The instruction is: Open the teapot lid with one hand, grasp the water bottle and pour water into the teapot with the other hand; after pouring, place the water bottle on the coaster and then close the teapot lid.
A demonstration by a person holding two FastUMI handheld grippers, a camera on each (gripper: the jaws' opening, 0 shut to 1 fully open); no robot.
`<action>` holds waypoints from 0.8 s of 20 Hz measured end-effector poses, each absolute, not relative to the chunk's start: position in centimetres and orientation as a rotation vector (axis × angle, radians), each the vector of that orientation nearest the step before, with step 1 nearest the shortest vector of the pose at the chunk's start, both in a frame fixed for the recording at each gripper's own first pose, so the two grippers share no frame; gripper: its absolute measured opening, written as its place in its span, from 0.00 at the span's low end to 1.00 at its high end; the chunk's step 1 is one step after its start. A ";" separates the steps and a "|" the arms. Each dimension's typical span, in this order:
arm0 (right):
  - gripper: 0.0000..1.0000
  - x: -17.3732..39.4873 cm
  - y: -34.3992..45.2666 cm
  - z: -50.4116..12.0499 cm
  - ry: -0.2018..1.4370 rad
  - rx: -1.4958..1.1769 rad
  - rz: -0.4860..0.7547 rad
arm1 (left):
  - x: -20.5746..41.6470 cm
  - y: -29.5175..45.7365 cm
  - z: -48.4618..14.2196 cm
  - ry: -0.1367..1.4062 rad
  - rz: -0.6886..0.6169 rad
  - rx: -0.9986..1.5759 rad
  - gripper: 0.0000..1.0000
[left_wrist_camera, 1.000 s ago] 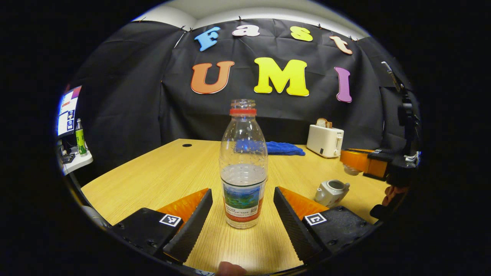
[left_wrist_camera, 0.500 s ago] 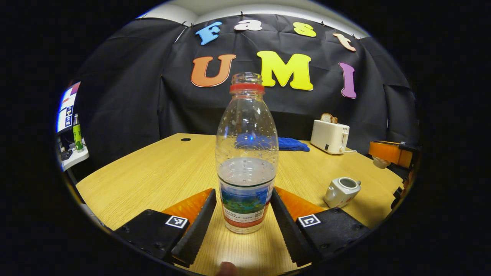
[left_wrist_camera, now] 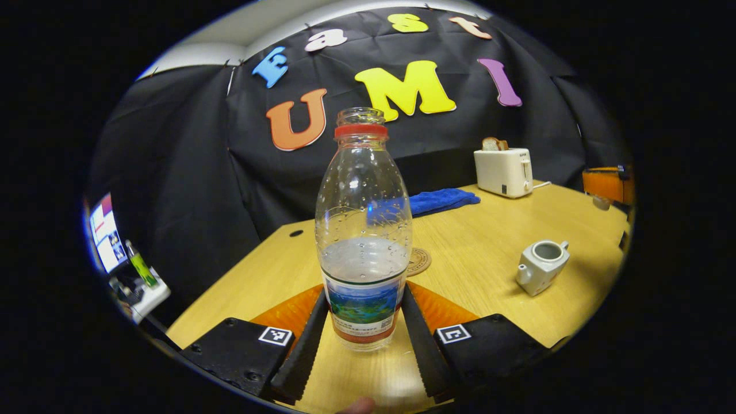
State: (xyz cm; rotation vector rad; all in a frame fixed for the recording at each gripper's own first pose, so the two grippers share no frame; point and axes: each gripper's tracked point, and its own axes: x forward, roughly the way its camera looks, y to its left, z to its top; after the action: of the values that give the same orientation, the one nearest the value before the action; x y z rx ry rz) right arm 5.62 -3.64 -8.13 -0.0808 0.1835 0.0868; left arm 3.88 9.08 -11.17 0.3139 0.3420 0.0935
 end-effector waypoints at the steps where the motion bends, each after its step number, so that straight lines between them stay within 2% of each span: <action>1: 0.00 5.4 -4.0 -8.3 0.189 -0.082 0.089 | 4.0 9.2 -10.7 0.341 0.090 0.384 0.76; 8: 0.00 4.7 -6.0 -8.6 0.191 -0.062 0.094 | 4.8 9.6 -8.2 0.328 0.083 0.816 0.72; 16: 0.00 3.6 -7.9 -9.6 0.202 -0.068 0.102 | 6.0 7.3 -8.7 0.340 -0.013 1.229 0.72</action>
State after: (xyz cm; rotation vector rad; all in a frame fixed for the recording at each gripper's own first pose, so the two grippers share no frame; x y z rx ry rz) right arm 3.65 -7.91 -9.58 -0.0679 0.2018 0.1015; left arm 6.04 7.27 -8.72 1.2286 0.3404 -0.0128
